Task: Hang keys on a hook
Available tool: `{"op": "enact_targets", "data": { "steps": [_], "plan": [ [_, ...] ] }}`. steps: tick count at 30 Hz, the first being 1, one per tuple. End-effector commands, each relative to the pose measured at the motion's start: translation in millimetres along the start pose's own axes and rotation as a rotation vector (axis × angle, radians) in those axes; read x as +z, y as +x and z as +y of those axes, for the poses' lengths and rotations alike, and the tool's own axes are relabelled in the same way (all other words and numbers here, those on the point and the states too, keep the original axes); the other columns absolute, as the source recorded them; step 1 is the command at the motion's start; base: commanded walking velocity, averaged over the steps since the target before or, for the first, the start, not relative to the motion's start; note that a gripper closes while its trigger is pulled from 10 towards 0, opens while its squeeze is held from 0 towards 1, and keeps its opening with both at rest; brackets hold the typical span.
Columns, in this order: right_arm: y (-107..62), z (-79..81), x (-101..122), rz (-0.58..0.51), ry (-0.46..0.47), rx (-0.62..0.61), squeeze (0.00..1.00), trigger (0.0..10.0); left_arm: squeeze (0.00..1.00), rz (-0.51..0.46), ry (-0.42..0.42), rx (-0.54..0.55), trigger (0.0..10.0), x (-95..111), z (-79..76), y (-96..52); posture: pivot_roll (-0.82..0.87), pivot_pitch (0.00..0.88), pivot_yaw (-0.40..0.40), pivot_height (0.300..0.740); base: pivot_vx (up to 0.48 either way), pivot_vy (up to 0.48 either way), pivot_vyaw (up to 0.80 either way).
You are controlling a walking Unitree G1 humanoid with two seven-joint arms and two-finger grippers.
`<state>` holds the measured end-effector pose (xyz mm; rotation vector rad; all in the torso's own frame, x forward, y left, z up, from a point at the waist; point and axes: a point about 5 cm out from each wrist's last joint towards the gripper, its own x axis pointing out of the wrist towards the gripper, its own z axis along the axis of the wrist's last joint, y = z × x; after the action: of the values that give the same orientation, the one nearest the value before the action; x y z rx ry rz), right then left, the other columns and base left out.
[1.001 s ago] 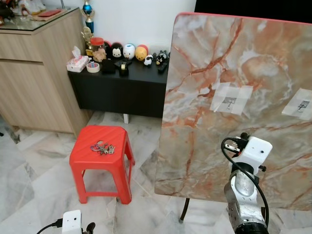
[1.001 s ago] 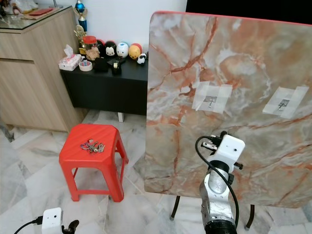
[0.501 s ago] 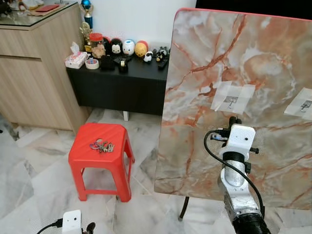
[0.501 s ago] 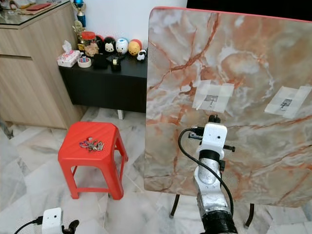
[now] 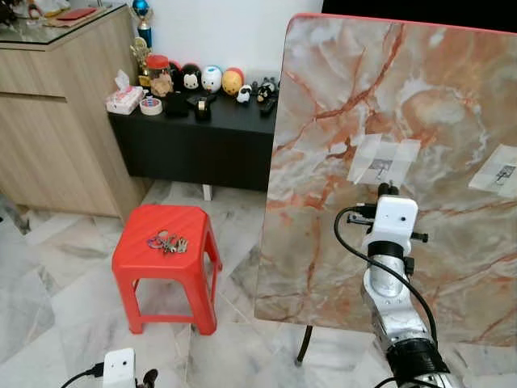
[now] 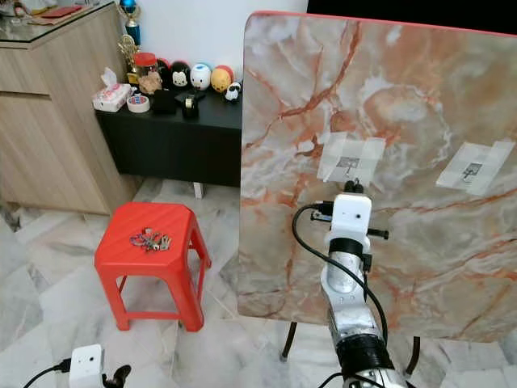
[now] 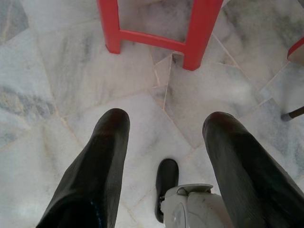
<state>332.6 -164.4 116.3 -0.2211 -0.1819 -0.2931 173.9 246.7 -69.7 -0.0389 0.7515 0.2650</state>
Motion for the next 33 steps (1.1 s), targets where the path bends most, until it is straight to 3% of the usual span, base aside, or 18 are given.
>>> {"op": "enact_targets", "data": {
  "steps": [1,33],
  "plan": [
    [3.2,0.2,2,-0.009,-0.021,0.010,0.00,10.0,0.00,0.016,-0.002,-0.001,10.0,-3,-2.8,-0.4,0.08,0.000,-0.080,0.740,0.000,0.000,0.00],
    [13.3,3.2,4,0.004,-0.023,-0.043,0.00,10.0,0.00,0.014,-0.001,-0.002,10.0,-3,-4.8,-0.2,0.09,0.000,-0.082,0.740,0.000,0.000,0.00]
  ]
}}
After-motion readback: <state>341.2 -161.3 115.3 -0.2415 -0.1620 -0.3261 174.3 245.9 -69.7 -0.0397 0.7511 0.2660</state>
